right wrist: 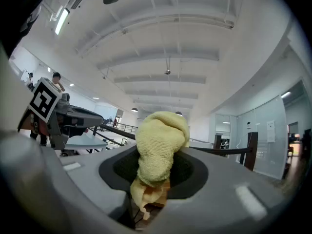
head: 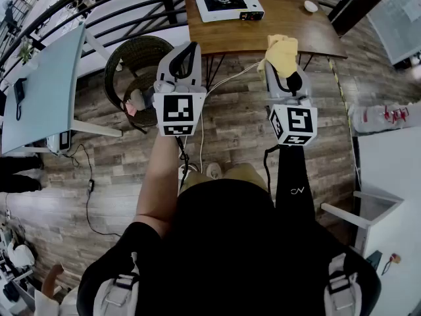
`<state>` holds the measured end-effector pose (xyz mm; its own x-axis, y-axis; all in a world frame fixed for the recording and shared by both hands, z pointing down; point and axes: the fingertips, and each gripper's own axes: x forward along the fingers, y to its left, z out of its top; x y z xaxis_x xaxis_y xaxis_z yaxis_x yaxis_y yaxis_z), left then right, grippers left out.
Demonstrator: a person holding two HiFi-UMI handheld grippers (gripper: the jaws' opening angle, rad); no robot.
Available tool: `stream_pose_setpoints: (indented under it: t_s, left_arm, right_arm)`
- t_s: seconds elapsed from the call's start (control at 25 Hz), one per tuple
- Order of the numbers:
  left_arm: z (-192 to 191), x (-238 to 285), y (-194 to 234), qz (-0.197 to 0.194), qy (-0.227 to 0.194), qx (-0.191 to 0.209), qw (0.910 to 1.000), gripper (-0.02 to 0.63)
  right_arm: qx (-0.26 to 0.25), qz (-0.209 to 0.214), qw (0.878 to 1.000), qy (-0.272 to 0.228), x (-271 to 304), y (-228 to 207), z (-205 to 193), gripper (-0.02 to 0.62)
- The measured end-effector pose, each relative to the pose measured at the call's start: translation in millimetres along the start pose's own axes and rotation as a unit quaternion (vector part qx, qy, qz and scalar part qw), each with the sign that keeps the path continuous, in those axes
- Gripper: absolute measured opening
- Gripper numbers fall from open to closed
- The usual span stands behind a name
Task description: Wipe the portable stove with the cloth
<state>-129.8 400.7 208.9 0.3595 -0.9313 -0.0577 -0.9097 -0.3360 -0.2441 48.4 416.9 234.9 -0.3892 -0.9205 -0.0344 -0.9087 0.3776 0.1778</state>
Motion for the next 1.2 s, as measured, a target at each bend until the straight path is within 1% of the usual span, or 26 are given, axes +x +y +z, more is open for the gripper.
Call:
stream_pose_setpoints:
  t_s: [0.2, 0.36, 0.48, 0.68, 0.92, 1.08, 1.2]
  left_arm:
    - [-1.9, 7.2, 4.5, -0.003, -0.002, 0.0, 1.0, 0.009]
    - [-4.4, 10.2, 7.5, -0.002, -0.002, -0.003, 1.0, 0.008]
    - [-5.7, 15.7, 6.9, -0.004, -0.002, -0.008, 1.0, 0.009]
    - [-9.0, 38.3, 7.5, -0.008, -0.008, -0.012, 0.9999, 0.009]
    - [-21.4, 90.6, 18.0, -0.004, -0.002, -0.01, 0.9999, 0.008]
    - [-30.3, 140.0, 30.0, -0.001, 0.005, -0.01, 0.9999, 0.009]
    - [-31.9, 181.4, 40.3, 0.002, 0.003, -0.002, 1.0, 0.008]
  right_arm:
    - [-0.001, -0.007, 1.0, 0.003, 8.6, -3.2, -2.2, 0.14]
    - [0.007, -0.009, 1.0, -0.004, 9.9, -5.7, -0.7, 0.14]
    - [0.006, -0.012, 1.0, 0.004, 11.8, -10.9, -6.7, 0.14]
    - [0.004, -0.01, 1.0, 0.007, 30.5, -22.2, -15.7, 0.14]
    - [0.009, 0.008, 1.0, 0.011, 84.2, -43.7, -31.1, 0.14]
    - [0.015, 0.023, 1.0, 0.008, 138.5, -67.0, -40.5, 0.14]
    - [0.023, 0.034, 0.999, 0.006, 182.0, -85.2, -45.0, 0.14]
